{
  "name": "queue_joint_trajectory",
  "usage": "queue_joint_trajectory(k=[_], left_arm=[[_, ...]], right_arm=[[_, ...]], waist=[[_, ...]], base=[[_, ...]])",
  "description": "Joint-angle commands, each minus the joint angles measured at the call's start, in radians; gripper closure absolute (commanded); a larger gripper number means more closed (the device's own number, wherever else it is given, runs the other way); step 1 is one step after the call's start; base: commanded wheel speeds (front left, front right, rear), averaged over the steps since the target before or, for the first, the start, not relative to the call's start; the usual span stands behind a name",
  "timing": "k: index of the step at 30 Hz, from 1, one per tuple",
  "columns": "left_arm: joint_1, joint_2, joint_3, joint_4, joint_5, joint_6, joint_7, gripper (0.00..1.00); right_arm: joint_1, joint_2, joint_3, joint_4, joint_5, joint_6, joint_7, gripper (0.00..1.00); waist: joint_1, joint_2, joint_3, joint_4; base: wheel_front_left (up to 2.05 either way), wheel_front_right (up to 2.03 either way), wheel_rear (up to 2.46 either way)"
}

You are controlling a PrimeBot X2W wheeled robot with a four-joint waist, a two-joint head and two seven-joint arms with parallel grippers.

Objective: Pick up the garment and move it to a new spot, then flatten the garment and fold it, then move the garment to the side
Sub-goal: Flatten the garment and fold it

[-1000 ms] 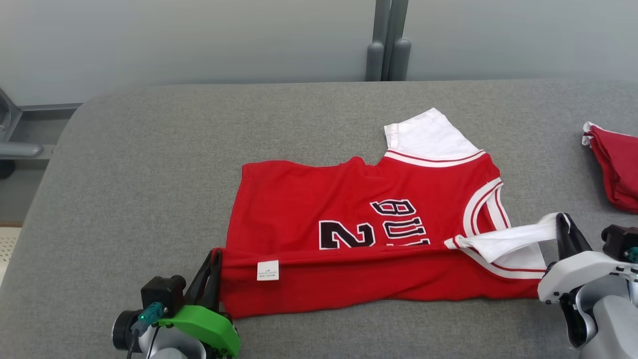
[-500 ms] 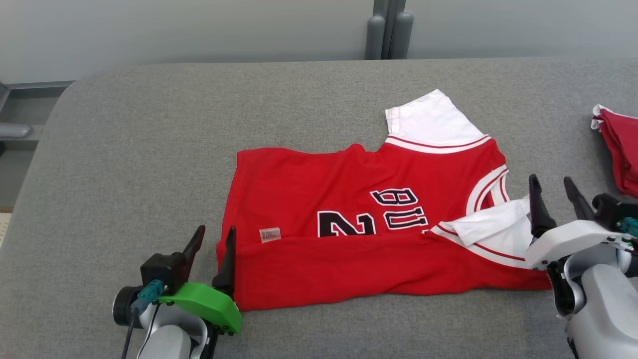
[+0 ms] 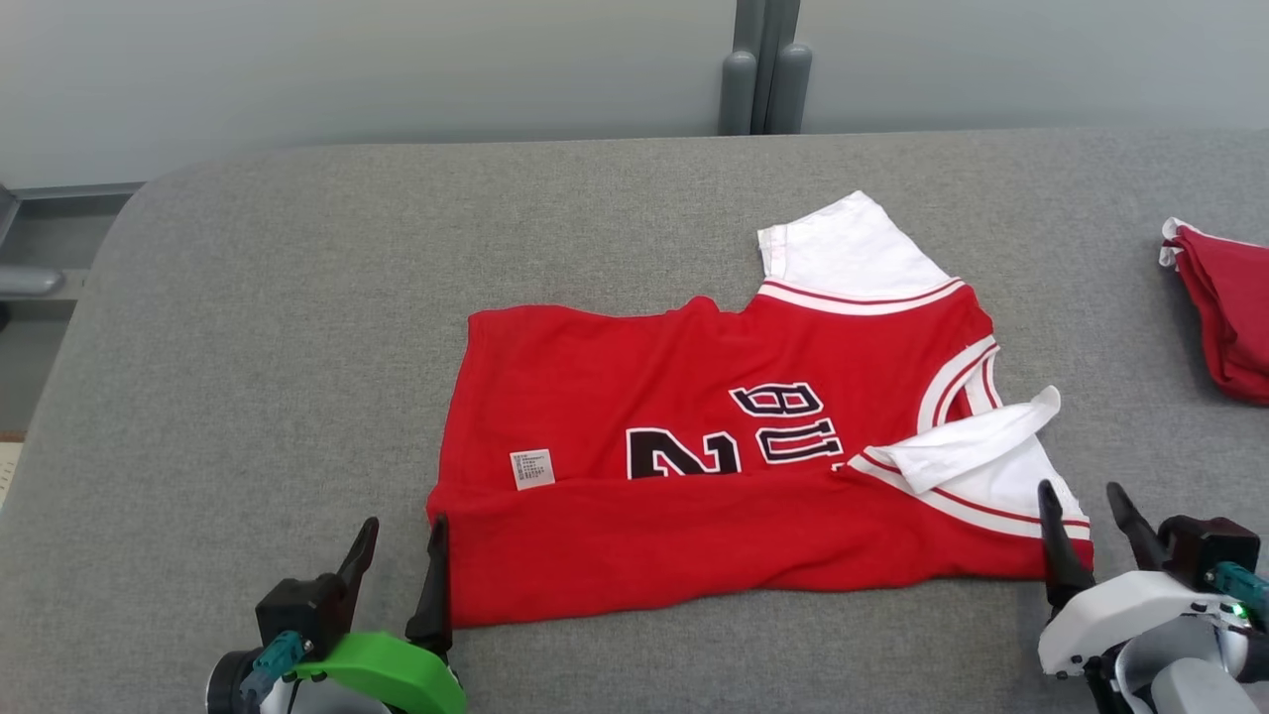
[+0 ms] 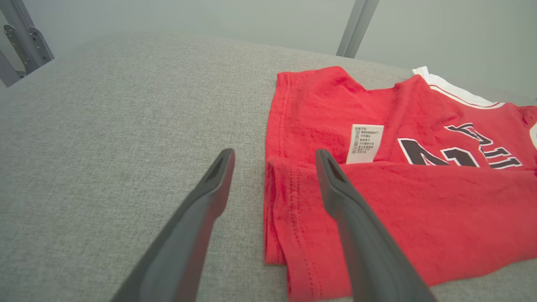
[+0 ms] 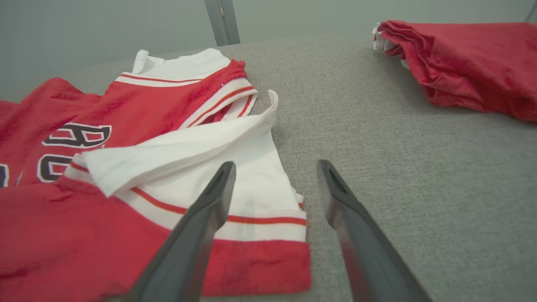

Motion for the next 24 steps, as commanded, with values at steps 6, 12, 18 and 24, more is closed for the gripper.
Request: queue_joint_trajectory(k=[6,12,18,24], left_arm=[[0.017,0.002,-0.005,-0.009,-0.013,0.005,0.000,0.00],[0.021,0.002,-0.012,-0.011,-0.016,0.008,0.000,0.00],[0.026,0.002,-0.019,-0.011,-0.021,0.008,0.000,0.00],[0.027,0.002,-0.024,-0.012,-0.021,0.008,0.000,0.00]], right_arm=[[0.023,0.003,0.111,-0.047,0.016,-0.001,-0.003,0.00],[0.020,-0.005,0.229,-0.046,0.050,-0.001,-0.003,0.00],[-0.002,-0.002,0.273,-0.016,0.070,-0.001,-0.003,0.03],[-0.020,-0.006,0.285,0.001,0.077,-0.001,-0.003,0.13]], waist=[[-0.0001,0.0000,-0.005,0.007],[-0.0001,0.0000,-0.009,0.026],[-0.0001,0.0000,-0.011,0.042],[-0.0001,0.0000,-0.011,0.054]], base=[[0.00,0.00,0.00],[0.00,0.00,0.00],[0.00,0.00,0.00],[0.00,0.00,0.00]])
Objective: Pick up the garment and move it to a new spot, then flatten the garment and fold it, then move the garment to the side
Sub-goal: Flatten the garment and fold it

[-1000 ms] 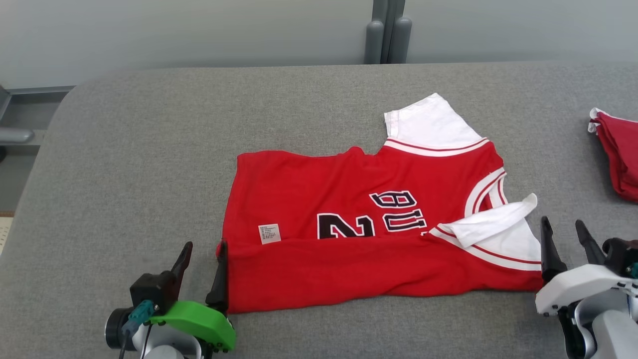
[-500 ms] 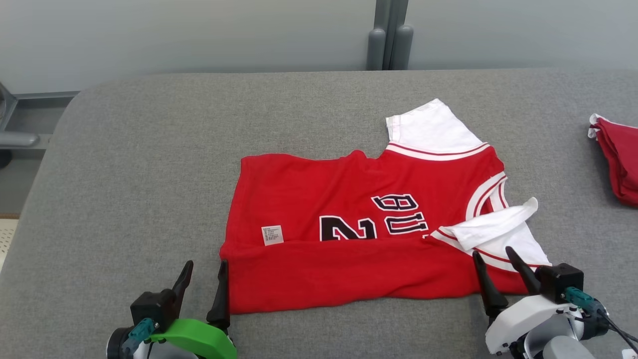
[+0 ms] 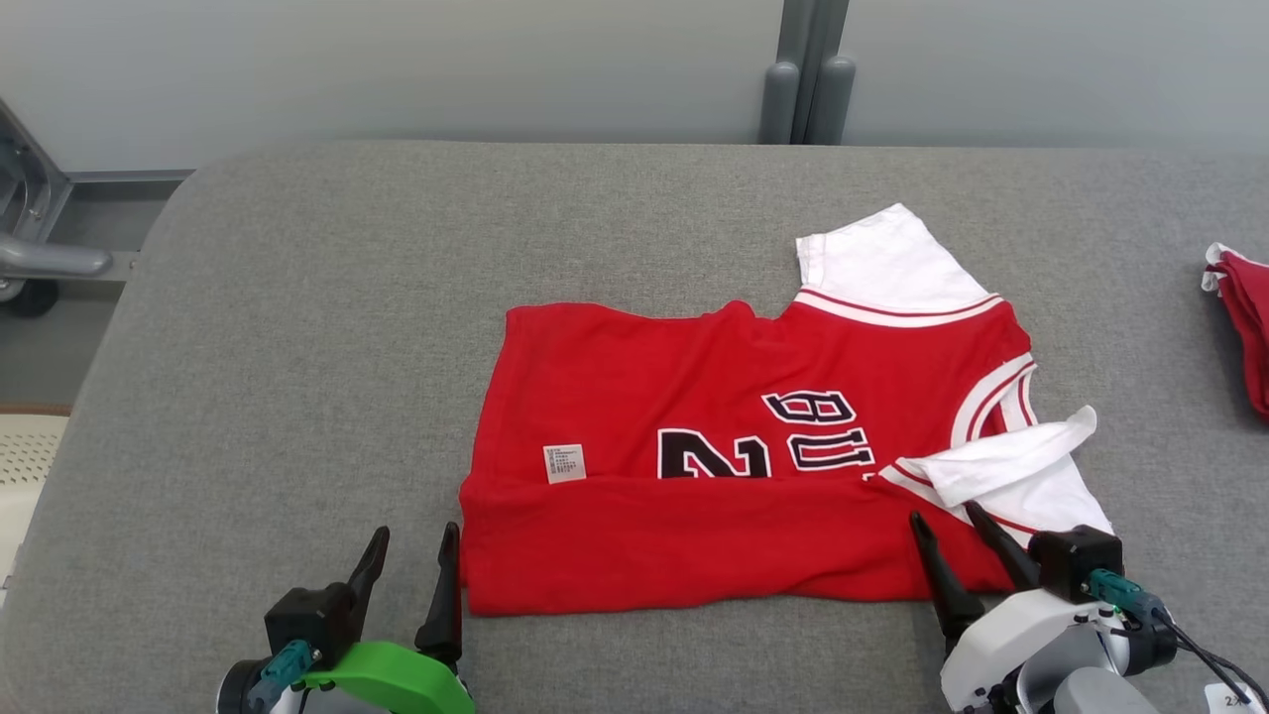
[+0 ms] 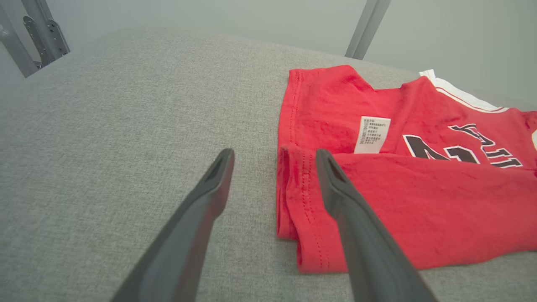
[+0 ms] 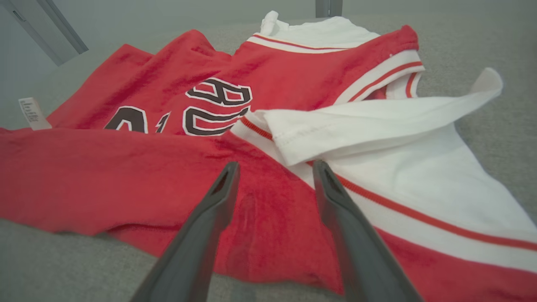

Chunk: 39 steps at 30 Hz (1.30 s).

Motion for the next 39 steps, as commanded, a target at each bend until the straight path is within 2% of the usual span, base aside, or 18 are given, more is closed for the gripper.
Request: queue_joint_trajectory(k=[1,3,5,7,8,10,11,13,15,16,21,22,23,24,25,31,39], left_arm=[[0.009,0.003,-0.001,-0.001,0.000,0.002,0.000,0.00],[0.009,0.003,-0.003,-0.003,0.001,0.002,0.000,0.00],[0.008,0.003,-0.004,-0.006,0.002,0.001,0.000,0.00],[0.008,0.003,-0.006,-0.011,0.002,0.000,0.000,0.00],[0.008,0.003,-0.006,-0.011,0.002,0.000,0.000,0.00],[0.007,0.003,-0.009,-0.016,0.001,0.000,0.000,0.00],[0.006,0.003,-0.010,-0.020,-0.001,-0.001,0.000,0.00],[0.007,0.003,-0.012,-0.024,-0.001,-0.001,0.000,0.00],[0.009,0.003,-0.013,-0.028,0.001,-0.002,0.000,0.00],[0.010,0.003,-0.015,-0.029,0.005,-0.002,0.000,0.00],[0.011,0.003,-0.013,-0.031,0.007,-0.002,0.000,0.00],[0.011,0.003,-0.013,-0.031,0.007,-0.002,0.000,0.00],[0.010,0.003,-0.013,-0.030,0.006,-0.002,0.000,0.00],[0.008,0.003,-0.014,-0.029,0.005,-0.002,0.000,0.00],[0.005,0.003,-0.015,-0.029,0.005,-0.003,0.000,0.00],[-0.017,0.003,-0.031,-0.027,0.001,-0.002,0.000,0.00],[0.006,0.002,-0.021,-0.032,-0.003,0.009,0.000,0.00]], right_arm=[[-0.011,-0.005,0.003,0.010,0.005,-0.001,-0.003,0.13],[-0.020,-0.004,0.006,0.022,0.008,-0.001,-0.003,0.12],[-0.034,-0.002,0.005,0.033,0.011,-0.001,-0.003,0.15],[-0.039,0.002,0.002,0.043,0.010,-0.001,-0.003,0.32],[-0.039,0.002,0.002,0.043,0.010,-0.001,-0.003,0.32],[-0.046,0.004,-0.006,0.052,0.009,-0.001,-0.003,0.41],[-0.050,0.005,-0.007,0.054,0.007,-0.001,-0.003,0.52],[-0.058,0.006,-0.011,0.061,0.006,-0.001,-0.003,0.67],[-0.069,0.004,-0.016,0.058,-0.002,-0.001,-0.003,0.92],[-0.073,0.002,-0.018,0.055,-0.006,-0.001,-0.003,1.00],[-0.096,-0.011,-0.040,0.031,-0.023,-0.001,-0.003,1.00],[-0.106,-0.011,-0.043,0.030,-0.026,-0.001,-0.003,0.98],[-0.118,-0.010,-0.042,0.032,-0.032,-0.001,-0.003,0.78],[-0.131,-0.010,-0.040,0.038,-0.039,-0.001,-0.003,0.53],[-0.145,-0.010,-0.037,0.052,-0.045,-0.001,-0.003,0.00],[-0.221,0.001,-0.067,0.044,-0.093,-0.001,-0.003,0.00],[-0.070,-0.001,-0.210,-0.005,-0.086,-0.001,-0.003,0.00]], waist=[[-0.0001,0.0000,0.000,0.004],[-0.0001,0.0000,0.001,0.008],[-0.0001,0.0000,0.002,0.011],[-0.0001,0.0000,0.004,0.013],[-0.0001,0.0000,0.004,0.013],[-0.0001,0.0000,0.006,0.016],[-0.0001,0.0000,0.007,0.017],[-0.0001,0.0000,0.008,0.018],[-0.0001,0.0000,0.009,0.018],[-0.0001,0.0000,0.010,0.018],[-0.0001,0.0000,0.015,0.018],[-0.0001,0.0000,0.017,0.017],[-0.0001,0.0000,0.020,0.016],[-0.0001,0.0000,0.022,0.016],[-0.0001,0.0000,0.025,0.015],[-0.0001,0.0000,0.036,0.017],[-0.0001,0.0000,0.015,-0.007]], base=[[0.00,0.00,0.00],[0.00,0.00,0.00],[0.00,0.00,0.00],[0.00,0.00,0.00],[0.00,0.00,0.00],[0.00,0.00,0.00],[0.00,0.00,0.00],[0.00,0.00,0.00],[0.00,0.00,0.00],[0.00,0.00,0.00],[0.00,0.00,0.00],[0.00,0.00,0.00],[0.00,0.00,0.00],[0.00,0.00,0.00],[0.00,0.00,0.00],[0.00,0.00,0.00],[0.00,0.00,0.00]])
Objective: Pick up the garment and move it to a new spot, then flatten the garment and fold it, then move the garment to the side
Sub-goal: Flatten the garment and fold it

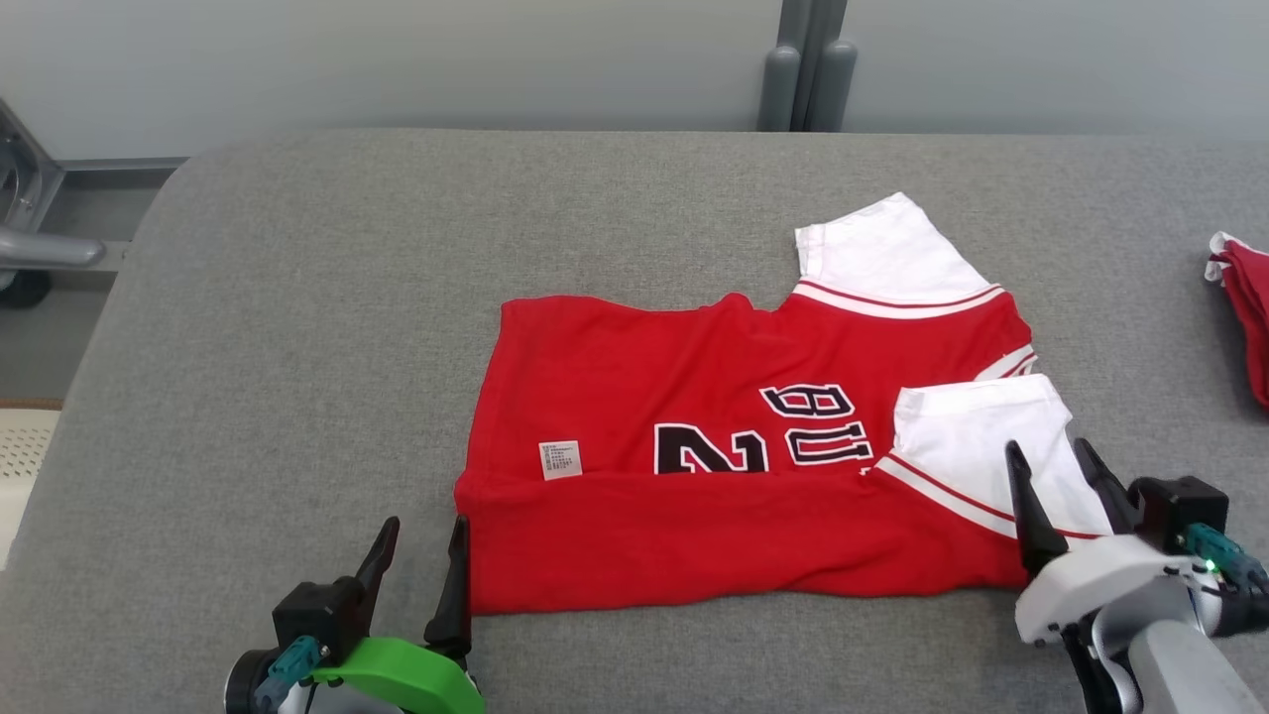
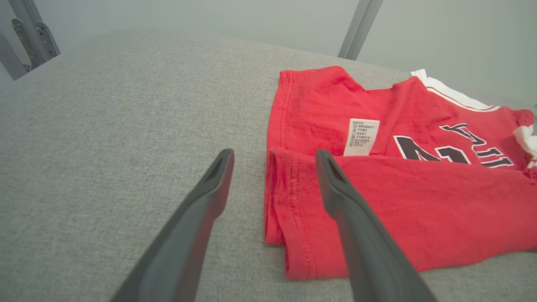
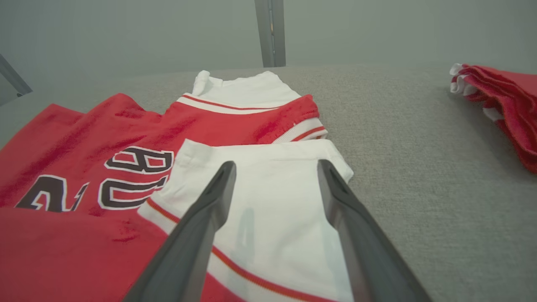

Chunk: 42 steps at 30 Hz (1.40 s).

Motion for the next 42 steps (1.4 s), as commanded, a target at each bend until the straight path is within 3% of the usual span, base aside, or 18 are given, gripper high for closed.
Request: queue_joint_trajectory(k=[1,11,25,26,27,28,34,42], left_arm=[[0.009,0.003,0.007,-0.004,0.005,0.004,0.000,0.00],[0.000,0.003,0.006,-0.009,0.026,-0.002,0.000,0.00],[-0.031,0.003,0.003,-0.009,0.025,-0.010,0.000,0.00],[-0.032,0.003,0.004,-0.010,0.024,-0.011,0.000,0.00],[-0.032,0.003,0.005,-0.012,0.025,-0.012,0.000,0.00],[-0.032,0.003,0.006,-0.014,0.025,-0.012,0.000,0.00],[-0.023,0.003,0.000,-0.017,0.007,-0.016,0.000,0.00],[-0.007,0.003,-0.033,0.033,-0.066,-0.022,0.000,0.00]], right_arm=[[0.037,-0.006,-0.020,-0.013,0.007,-0.001,-0.003,0.00],[0.124,0.003,-0.095,0.003,0.007,-0.001,-0.003,0.00],[0.047,0.002,-0.044,0.223,0.043,-0.001,0.003,0.00],[0.044,0.003,-0.034,0.237,0.053,-0.001,0.004,0.10],[0.039,0.002,-0.028,0.248,0.060,-0.001,0.004,0.72],[0.035,-0.001,-0.024,0.253,0.066,-0.001,0.005,1.00],[0.038,-0.044,-0.044,0.242,0.093,-0.003,0.003,1.00],[0.052,-0.053,-0.065,0.182,0.082,-0.003,0.000,1.00]], waist=[[0.0000,0.0000,-0.008,-0.017],[0.0000,0.0000,0.005,-0.072],[0.0000,0.0000,0.034,-0.024],[0.0000,0.0000,0.035,-0.023],[0.0000,0.0000,0.036,-0.023],[0.0000,0.0000,0.036,-0.023],[0.0000,0.0000,0.031,-0.032],[0.0000,0.0000,0.030,-0.050]], base=[[0.00,0.00,0.00],[0.00,0.00,0.00],[0.00,0.00,0.00],[0.00,0.00,0.00],[0.00,0.00,0.00],[0.00,0.00,0.00],[0.00,0.00,0.00],[0.00,0.00,0.00]])
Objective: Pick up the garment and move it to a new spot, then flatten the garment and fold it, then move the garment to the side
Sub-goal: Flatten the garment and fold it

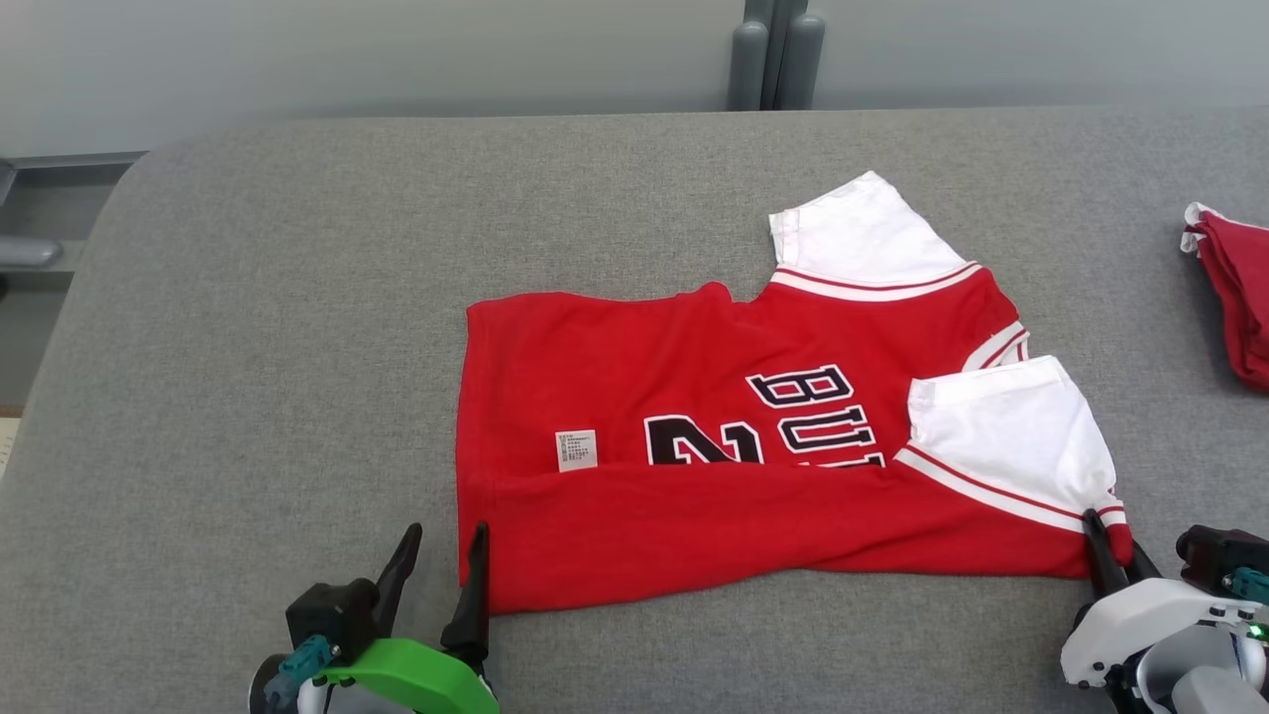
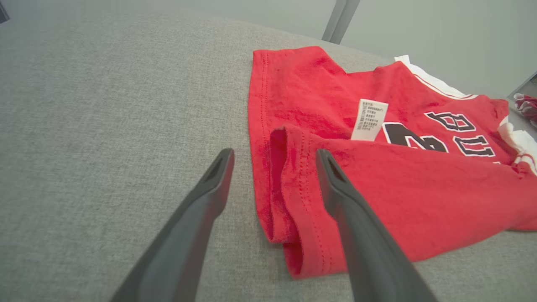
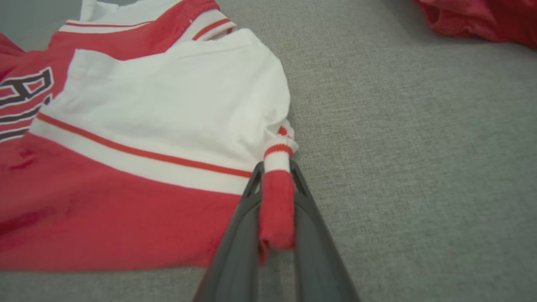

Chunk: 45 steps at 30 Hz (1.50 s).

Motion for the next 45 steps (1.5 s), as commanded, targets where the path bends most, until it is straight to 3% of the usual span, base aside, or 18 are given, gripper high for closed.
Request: queue_joint_trajectory(k=[1,9,24,25,26,27,29,37,45], left_arm=[[0.005,0.003,-0.013,0.015,-0.026,-0.004,0.000,0.00],[-0.006,0.003,-0.064,0.088,-0.114,-0.009,0.000,0.00],[-0.014,0.003,-0.098,0.099,-0.136,-0.009,0.000,0.00],[-0.012,0.003,-0.100,0.098,-0.136,-0.009,0.000,0.15],[-0.011,0.003,-0.106,0.099,-0.138,-0.009,0.000,0.53],[-0.011,0.003,-0.111,0.100,-0.137,-0.009,0.000,0.64],[-0.010,0.003,-0.113,0.100,-0.141,-0.009,0.000,1.00],[-0.007,0.003,-0.110,0.115,-0.147,-0.009,0.000,1.00],[0.040,0.010,-0.077,0.153,-0.126,-0.009,0.000,1.00]], right_arm=[[0.013,-0.009,0.001,-0.007,-0.008,-0.004,0.003,1.00],[0.000,-0.005,0.029,-0.038,-0.013,-0.003,0.002,1.00],[0.013,-0.010,0.030,-0.049,-0.009,-0.003,0.002,1.00],[0.014,-0.008,0.030,-0.049,-0.010,-0.003,0.002,1.00],[0.015,-0.008,0.030,-0.049,-0.010,-0.004,0.002,1.00],[0.015,-0.008,0.030,-0.049,-0.010,-0.004,0.002,1.00],[0.014,-0.008,0.030,-0.049,-0.010,-0.004,0.002,1.00],[0.009,-0.008,0.026,-0.050,-0.010,-0.004,0.002,1.00],[0.051,0.001,0.027,-0.037,0.004,-0.004,0.002,1.00]], waist=[[0.0000,-0.0001,0.003,-0.006],[0.0000,-0.0001,0.007,-0.026],[0.0000,-0.0001,0.011,-0.033],[0.0000,-0.0001,0.010,-0.033],[0.0000,-0.0001,0.010,-0.033],[0.0000,-0.0001,0.009,-0.032],[0.0000,-0.0001,0.008,-0.032],[0.0000,-0.0001,0.001,-0.031],[0.0000,-0.0001,-0.079,-0.046]], base=[[0.00,0.00,0.00],[0.00,0.00,0.00],[0.00,0.00,0.00],[0.00,0.00,0.00],[0.00,0.00,0.00],[0.00,0.00,0.00],[0.00,0.00,0.00],[0.00,0.00,0.00],[0.00,0.00,0.00]])
